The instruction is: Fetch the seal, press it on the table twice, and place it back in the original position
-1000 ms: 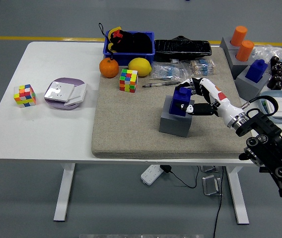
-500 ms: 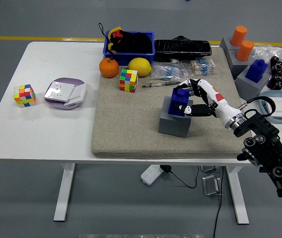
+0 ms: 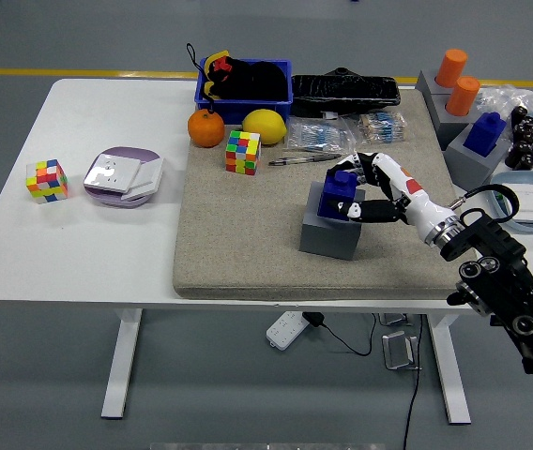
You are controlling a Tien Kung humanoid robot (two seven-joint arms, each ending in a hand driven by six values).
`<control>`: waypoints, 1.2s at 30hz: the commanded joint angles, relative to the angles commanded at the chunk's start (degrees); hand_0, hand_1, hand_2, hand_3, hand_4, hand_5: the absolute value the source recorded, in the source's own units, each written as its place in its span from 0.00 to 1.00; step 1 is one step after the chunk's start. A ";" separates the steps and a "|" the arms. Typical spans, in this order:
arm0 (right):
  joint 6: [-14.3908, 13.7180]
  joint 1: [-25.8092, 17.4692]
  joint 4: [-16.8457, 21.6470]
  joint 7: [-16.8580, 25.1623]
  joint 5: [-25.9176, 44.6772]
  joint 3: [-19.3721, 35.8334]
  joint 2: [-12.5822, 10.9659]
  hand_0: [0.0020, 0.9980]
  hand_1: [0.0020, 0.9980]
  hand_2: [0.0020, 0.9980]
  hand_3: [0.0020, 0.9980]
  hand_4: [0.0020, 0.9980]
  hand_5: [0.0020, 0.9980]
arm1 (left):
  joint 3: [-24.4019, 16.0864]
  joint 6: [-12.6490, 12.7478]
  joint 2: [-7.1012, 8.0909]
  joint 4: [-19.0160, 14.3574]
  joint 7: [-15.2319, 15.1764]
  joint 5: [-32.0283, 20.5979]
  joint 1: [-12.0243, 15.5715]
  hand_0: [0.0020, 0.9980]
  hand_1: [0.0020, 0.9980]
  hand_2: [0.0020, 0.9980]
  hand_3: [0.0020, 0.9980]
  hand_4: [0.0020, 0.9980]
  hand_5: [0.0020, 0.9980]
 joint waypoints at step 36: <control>2.89 -2.44 2.58 -0.65 -2.67 7.56 -2.35 0.94 0.93 0.92 0.94 1.00 0.26 | -0.33 -0.10 -0.08 0.00 0.02 0.12 0.04 0.82 0.82 0.79 0.84 0.79 0.41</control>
